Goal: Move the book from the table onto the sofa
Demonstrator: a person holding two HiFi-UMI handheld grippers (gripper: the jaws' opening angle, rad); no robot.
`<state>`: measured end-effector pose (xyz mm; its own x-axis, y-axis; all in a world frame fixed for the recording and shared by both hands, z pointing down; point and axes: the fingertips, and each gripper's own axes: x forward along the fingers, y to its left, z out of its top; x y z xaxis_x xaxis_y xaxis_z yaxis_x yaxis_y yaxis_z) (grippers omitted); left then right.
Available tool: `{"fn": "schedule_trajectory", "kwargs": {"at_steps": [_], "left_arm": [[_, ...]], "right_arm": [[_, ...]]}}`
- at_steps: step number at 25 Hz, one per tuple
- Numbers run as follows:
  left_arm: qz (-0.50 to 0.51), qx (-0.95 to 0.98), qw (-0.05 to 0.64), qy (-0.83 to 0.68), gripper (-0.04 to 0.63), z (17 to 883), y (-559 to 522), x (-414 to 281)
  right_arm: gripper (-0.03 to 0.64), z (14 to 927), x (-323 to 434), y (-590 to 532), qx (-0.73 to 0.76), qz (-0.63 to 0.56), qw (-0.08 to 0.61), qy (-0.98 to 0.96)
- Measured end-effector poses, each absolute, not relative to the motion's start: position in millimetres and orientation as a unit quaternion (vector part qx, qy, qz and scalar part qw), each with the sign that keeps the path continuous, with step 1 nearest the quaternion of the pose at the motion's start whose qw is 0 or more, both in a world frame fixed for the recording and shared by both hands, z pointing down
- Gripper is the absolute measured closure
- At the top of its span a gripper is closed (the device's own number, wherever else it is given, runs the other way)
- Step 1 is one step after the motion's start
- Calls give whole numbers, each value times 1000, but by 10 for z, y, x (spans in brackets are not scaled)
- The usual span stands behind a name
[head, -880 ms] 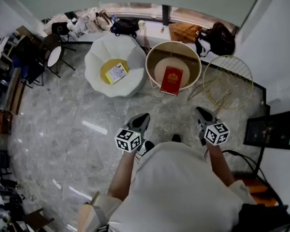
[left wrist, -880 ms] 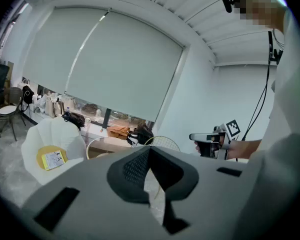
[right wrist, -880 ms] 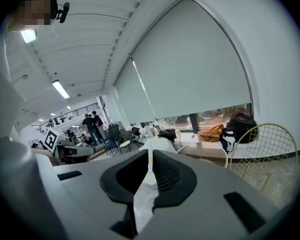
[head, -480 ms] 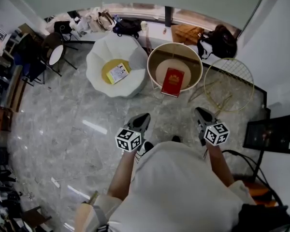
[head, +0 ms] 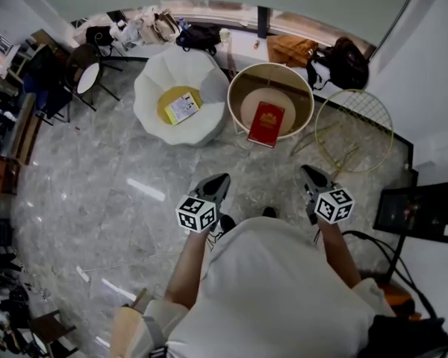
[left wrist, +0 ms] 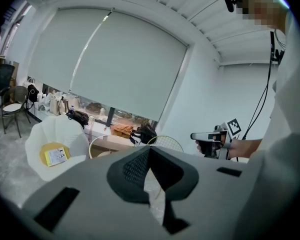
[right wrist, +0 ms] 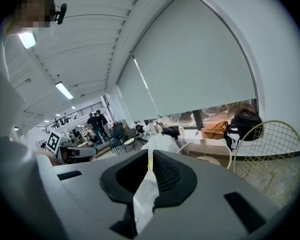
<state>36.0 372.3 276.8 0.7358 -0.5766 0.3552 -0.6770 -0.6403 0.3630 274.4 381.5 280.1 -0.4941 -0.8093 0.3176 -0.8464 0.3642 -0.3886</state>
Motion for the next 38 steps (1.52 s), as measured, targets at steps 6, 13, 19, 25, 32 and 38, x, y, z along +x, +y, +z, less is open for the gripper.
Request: {"fn": "schedule_trajectory", "kwargs": {"at_steps": [6, 13, 19, 25, 32, 38], "left_arm": [[101, 893, 246, -362, 594, 2826, 3793, 535], [88, 880, 255, -392, 594, 2895, 3850, 710], [83, 868, 262, -413, 594, 2950, 3878, 785], [85, 866, 267, -414, 594, 2974, 3845, 880], [106, 872, 268, -396, 594, 3042, 3628, 871], [116, 882, 268, -370, 594, 3095, 3222, 786]], "right_arm": [[565, 2921, 2986, 3841, 494, 273, 42, -825], [565, 3055, 3244, 3820, 472, 287, 55, -832], [565, 3115, 3410, 3755, 457, 288, 65, -839], [565, 3187, 3484, 3689, 450, 298, 69, -839], [563, 3309, 3403, 3587, 447, 314, 83, -834], [563, 3357, 3381, 3315, 471, 318, 89, -818]]}}
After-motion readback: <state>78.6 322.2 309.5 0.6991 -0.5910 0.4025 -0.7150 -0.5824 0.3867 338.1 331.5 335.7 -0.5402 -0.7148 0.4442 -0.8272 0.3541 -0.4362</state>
